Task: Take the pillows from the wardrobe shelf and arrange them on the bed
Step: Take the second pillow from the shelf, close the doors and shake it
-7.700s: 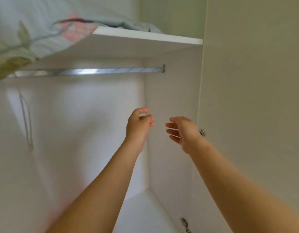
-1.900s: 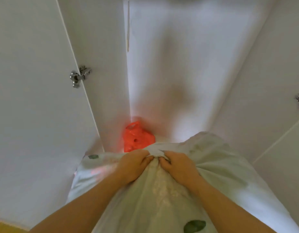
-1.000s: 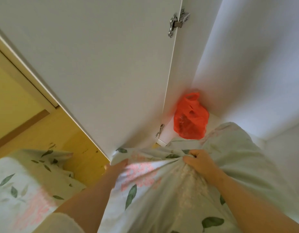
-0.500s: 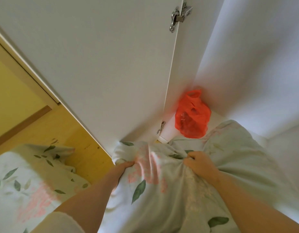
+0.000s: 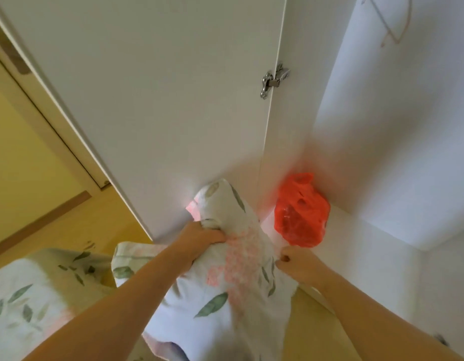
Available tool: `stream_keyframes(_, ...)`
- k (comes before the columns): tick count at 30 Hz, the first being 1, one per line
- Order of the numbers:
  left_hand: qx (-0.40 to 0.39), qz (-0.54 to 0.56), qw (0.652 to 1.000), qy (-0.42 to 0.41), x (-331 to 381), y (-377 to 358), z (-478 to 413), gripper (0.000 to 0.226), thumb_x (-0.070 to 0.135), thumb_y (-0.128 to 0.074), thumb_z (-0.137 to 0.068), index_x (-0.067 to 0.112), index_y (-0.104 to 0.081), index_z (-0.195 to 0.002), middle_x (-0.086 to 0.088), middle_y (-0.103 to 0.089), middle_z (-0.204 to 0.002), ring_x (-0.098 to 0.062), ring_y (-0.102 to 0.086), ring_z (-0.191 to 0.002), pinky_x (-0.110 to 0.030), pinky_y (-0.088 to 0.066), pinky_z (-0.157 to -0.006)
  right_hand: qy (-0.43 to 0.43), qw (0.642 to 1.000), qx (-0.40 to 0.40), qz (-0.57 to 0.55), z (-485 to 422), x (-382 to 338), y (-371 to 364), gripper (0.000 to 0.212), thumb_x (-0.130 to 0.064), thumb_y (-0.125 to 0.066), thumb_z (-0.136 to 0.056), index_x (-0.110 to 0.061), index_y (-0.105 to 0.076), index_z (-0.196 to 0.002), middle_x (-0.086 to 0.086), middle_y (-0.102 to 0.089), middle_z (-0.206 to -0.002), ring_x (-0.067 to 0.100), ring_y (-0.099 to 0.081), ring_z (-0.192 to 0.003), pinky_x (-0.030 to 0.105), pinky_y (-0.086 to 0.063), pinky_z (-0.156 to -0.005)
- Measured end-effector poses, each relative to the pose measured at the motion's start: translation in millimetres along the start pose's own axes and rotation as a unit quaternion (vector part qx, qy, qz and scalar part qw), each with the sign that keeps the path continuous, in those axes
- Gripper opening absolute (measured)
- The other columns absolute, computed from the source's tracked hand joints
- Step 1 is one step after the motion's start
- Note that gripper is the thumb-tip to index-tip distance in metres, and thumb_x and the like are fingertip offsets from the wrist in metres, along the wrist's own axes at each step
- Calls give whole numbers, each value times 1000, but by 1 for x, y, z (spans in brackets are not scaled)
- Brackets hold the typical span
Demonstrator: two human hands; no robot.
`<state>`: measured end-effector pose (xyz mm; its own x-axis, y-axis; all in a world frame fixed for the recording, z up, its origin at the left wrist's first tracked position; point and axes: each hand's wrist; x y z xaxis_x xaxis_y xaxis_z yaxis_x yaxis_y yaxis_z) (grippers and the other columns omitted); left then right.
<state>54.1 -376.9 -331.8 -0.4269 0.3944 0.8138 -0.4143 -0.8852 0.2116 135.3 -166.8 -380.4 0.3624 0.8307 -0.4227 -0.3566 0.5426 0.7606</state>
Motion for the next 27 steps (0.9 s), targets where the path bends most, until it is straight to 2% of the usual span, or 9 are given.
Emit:
stream_keyframes(5, 19, -168, 985, -37, -2, 30, 21, 33, 30, -72, -51, 18, -64, -80, -5, -66, -87, -19, -61, -81, -28, -50, -72, 122, 991, 54, -18, -10, -57, 9, 24, -21, -50, -89, 0, -59, -80, 19, -64, -83, 15, -49, -69, 18, -35, -59)
stream_keyframes(8, 31, -266, 963, -38, -11, 57, 40, 51, 36, -65, -47, 7, -70, -88, -13, -71, -92, -22, -65, -84, -34, -52, -75, 205, 977, 66, 3, -10, -106, 12, 18, -18, -51, -89, -5, -56, -78, 13, -58, -79, 17, -50, -72, 23, -36, -59)
stream_keyframes(10, 37, -296, 954, -35, -21, 74, 55, 48, 34, -67, -50, 5, -70, -88, -16, -71, -93, -26, -66, -88, -39, -53, -78, 248, 966, 76, 6, -8, -140, 12, 16, -17, -52, -85, -8, -55, -73, 15, -59, -75, 19, -51, -70, 33, -41, -63)
stream_keyframes(13, 59, -323, 944, -18, -38, 96, 78, 29, 27, -73, -64, 8, -69, -85, -9, -67, -84, -27, -65, -89, -35, -51, -74, 325, 937, 126, 11, 5, -190, 12, 13, -18, -53, -86, -11, -56, -75, 11, -62, -78, 24, -55, -75, 32, -41, -65)
stream_keyframes(16, 90, -336, 938, 3, -55, 118, 98, 14, 28, -74, -67, 18, -65, -72, -4, -66, -81, -20, -61, -78, -34, -50, -70, 445, 872, 194, 60, 18, -239, 14, 13, -17, -53, -88, -9, -60, -81, 7, -65, -85, 23, -55, -83, 30, -41, -66)
stream_keyframes(20, 154, -327, 932, 14, -61, 145, 117, 26, 33, -75, -64, 15, -66, -80, -4, -69, -86, -21, -63, -84, -37, -53, -78, 583, 732, 295, 192, 21, -288, 8, 16, -9, -73, -63, -11, -60, -55, 1, -63, -55, 25, -60, -60, 27, -45, -59)
stream_keyframes(23, 183, -322, 929, 2, -61, 156, 126, 28, 33, -76, -63, 16, -65, -81, -5, -70, -88, -23, -65, -86, -38, -53, -77, 568, 677, 313, 347, 17, -309, 9, 13, -16, -78, -56, -15, -66, -53, -1, -67, -56, 22, -65, -68, 28, -40, -75)
stream_keyframes(25, 201, -300, 933, 2, -66, 164, 128, 28, 33, -76, -61, 14, -66, -80, -7, -71, -87, -24, -66, -84, -38, -54, -75, 518, 695, 277, 414, 15, -315, 14, 10, -15, -63, -77, -12, -72, -79, 3, -73, -85, 25, -60, -99, 31, -35, -97)
stream_keyframes(27, 226, -254, 940, 15, -74, 171, 130, 32, 34, -78, -60, 10, -67, -79, -6, -69, -81, -23, -64, -77, -35, -54, -69, 466, 709, 261, 461, 8, -315, 17, 25, -11, -45, -88, -13, -68, -96, 4, -70, -102, 25, -51, -107, 32, -25, -104)
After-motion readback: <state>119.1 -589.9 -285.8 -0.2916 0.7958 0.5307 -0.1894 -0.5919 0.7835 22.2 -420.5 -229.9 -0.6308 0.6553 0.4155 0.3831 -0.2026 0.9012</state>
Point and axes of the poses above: each hand's wrist, its own z-axis away from the middle knuckle, its own y-axis out of the back of the hand, x = y × z
